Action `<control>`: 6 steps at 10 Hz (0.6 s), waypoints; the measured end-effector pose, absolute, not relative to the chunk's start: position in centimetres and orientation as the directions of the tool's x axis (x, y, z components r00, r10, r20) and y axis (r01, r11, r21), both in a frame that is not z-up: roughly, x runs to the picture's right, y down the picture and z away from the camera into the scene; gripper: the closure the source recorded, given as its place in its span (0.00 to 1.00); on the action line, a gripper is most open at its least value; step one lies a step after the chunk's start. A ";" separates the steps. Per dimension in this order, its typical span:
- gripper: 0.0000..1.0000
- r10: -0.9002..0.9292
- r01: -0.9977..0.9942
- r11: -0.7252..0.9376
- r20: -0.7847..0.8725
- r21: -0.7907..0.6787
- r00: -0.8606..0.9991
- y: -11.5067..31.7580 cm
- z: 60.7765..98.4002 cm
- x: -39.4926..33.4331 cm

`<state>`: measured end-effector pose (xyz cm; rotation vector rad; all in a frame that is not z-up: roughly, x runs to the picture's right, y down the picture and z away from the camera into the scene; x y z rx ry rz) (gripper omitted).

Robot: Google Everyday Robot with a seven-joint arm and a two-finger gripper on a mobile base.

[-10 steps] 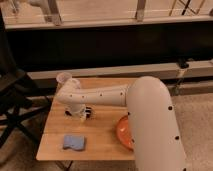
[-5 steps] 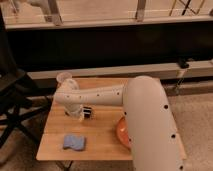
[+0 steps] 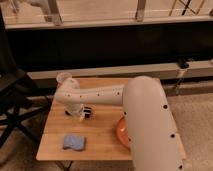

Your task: Push the eraser across the table

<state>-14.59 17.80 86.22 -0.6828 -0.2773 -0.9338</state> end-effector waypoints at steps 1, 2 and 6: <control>1.00 -0.646 0.814 0.404 0.499 -0.417 0.577 17.7 86.3 -14.6; 1.00 -0.649 0.816 0.403 0.499 -0.415 0.574 17.7 86.3 -14.6; 1.00 -0.651 0.821 0.401 0.504 -0.406 0.568 17.2 86.9 -14.5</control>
